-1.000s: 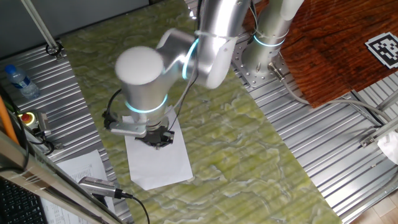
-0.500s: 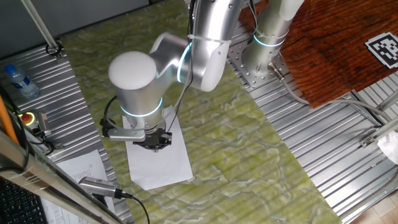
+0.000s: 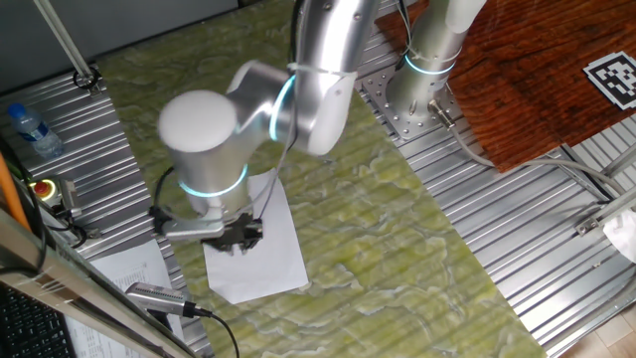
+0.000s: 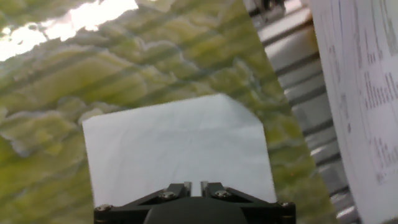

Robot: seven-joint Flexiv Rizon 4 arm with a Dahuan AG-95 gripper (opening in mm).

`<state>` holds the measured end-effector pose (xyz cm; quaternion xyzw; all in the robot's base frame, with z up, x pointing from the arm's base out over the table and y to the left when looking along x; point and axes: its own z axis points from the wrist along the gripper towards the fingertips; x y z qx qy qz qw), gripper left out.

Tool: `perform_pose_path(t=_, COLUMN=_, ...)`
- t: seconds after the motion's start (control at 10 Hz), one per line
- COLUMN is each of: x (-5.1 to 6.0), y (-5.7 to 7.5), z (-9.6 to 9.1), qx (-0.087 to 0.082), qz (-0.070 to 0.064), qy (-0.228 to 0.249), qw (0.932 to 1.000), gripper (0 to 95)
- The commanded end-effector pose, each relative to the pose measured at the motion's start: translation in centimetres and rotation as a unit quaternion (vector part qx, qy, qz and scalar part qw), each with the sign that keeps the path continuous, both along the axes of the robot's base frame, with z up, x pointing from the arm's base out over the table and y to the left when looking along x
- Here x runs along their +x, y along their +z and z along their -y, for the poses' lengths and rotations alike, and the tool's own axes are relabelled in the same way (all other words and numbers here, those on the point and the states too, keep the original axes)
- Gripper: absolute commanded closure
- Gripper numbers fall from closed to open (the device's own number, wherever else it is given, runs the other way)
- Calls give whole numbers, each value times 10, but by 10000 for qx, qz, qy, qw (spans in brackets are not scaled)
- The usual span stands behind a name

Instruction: Flip over and spread out the paper that is laid flat on the table

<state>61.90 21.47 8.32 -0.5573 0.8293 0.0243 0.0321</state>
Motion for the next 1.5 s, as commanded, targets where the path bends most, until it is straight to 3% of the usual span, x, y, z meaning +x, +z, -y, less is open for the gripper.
perform_pose_path(t=0.1, x=1, y=3, z=-1, qx=-114, qz=-43, qy=-51, qw=9999, gripper=760)
perform_pose_path(t=0.3, x=1, y=4, z=0, qx=-91, qz=-92, qy=-96, qw=9999, gripper=760)
perform_pose_path(t=0.5, x=1, y=4, z=0, qx=-387, qz=-349, qy=-189, qw=9985, gripper=760)
perform_pose_path(t=0.8, x=1, y=4, z=0, qx=-404, qz=-382, qy=-326, qw=9979, gripper=760)
perform_pose_path(t=1.0, x=1, y=4, z=0, qx=-306, qz=-314, qy=-274, qw=9987, gripper=760)
perform_pose_path(t=1.1, x=2, y=-6, z=1, qx=-90, qz=-236, qy=-170, qw=9995, gripper=760)
perform_pose_path(t=1.3, x=6, y=-29, z=2, qx=29, qz=36, qy=-20, qw=10000, gripper=760)
perform_pose_path(t=1.5, x=13, y=-38, z=-2, qx=140, qz=63, qy=-2, qw=9999, gripper=760)
